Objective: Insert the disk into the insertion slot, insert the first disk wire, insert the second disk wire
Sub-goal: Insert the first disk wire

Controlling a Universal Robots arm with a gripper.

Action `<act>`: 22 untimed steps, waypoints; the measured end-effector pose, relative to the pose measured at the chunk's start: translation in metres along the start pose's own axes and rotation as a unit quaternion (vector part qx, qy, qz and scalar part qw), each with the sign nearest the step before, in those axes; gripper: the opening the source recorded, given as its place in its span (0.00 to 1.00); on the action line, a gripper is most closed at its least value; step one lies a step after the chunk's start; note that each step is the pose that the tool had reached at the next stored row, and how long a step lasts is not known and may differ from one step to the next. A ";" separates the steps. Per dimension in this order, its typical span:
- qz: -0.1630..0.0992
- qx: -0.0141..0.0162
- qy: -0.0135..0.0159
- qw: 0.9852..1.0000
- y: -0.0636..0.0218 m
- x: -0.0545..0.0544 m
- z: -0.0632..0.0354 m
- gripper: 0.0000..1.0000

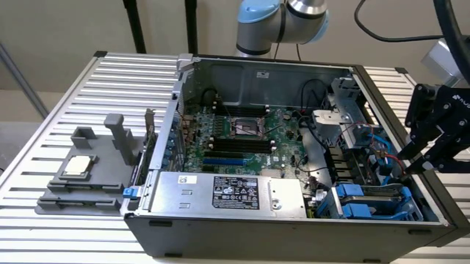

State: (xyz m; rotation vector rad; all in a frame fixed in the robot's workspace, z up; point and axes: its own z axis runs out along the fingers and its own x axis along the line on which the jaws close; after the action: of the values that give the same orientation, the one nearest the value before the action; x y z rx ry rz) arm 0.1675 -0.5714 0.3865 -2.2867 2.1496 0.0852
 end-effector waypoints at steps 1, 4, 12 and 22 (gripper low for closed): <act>0.000 0.000 0.000 1.000 0.0000 0.000 0.0019 0.31; -0.002 0.000 0.000 1.000 0.0017 0.000 0.0074 0.31; -0.005 0.001 0.000 1.000 0.0065 -0.007 0.0224 0.31; -0.009 0.001 0.001 1.000 0.0101 -0.015 0.0301 0.51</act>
State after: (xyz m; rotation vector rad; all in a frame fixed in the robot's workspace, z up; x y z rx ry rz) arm 0.1554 -0.5563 0.3574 -2.3039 2.1290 0.0809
